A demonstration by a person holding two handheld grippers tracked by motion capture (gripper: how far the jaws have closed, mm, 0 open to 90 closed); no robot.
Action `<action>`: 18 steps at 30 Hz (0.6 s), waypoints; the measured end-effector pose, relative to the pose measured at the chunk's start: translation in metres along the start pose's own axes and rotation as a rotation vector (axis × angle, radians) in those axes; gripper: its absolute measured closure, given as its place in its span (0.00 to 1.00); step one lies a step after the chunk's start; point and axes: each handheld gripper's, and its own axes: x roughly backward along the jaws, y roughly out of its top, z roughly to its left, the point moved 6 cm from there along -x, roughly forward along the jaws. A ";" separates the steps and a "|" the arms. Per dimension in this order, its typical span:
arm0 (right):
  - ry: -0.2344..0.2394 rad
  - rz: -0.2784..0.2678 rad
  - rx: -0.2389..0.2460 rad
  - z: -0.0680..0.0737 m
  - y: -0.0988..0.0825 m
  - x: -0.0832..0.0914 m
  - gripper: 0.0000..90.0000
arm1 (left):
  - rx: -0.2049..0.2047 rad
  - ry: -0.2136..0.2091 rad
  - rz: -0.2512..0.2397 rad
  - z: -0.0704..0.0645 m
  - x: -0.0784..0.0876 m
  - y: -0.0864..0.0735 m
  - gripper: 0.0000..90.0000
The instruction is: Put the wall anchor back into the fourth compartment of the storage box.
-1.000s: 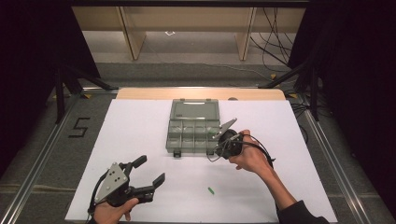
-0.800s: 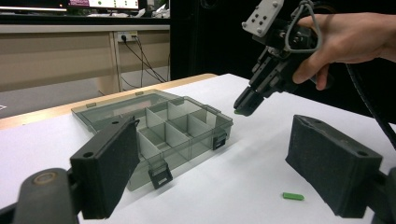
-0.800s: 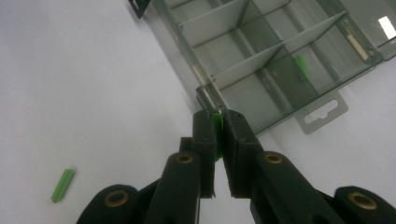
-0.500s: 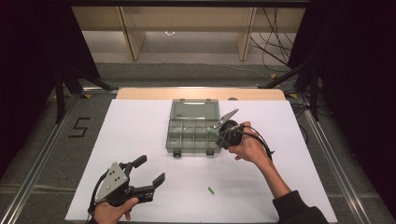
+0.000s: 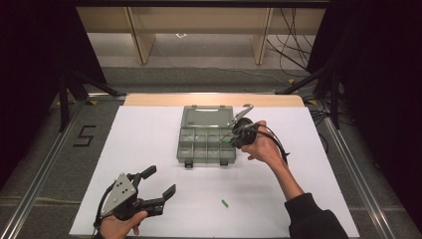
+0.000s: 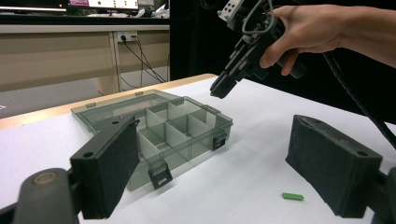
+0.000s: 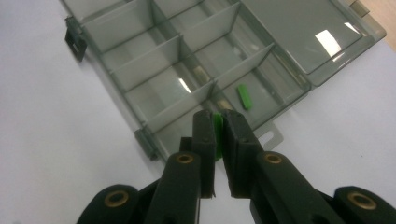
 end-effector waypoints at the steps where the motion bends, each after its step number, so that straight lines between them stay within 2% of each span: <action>1: -0.003 -0.001 0.002 -0.002 0.001 -0.002 0.94 | -0.001 0.000 0.000 0.000 0.000 0.000 0.18; 7: -0.014 -0.006 -0.023 -0.010 0.005 -0.008 0.94 | 0.000 0.000 0.000 0.000 0.000 0.000 0.18; 11: -0.038 -0.022 -0.034 -0.016 0.010 -0.012 0.94 | -0.002 0.000 -0.001 0.000 0.000 0.000 0.18; 18: -0.046 -0.009 -0.058 -0.024 0.013 -0.019 0.94 | 0.002 -0.006 -0.010 -0.001 -0.001 0.000 0.18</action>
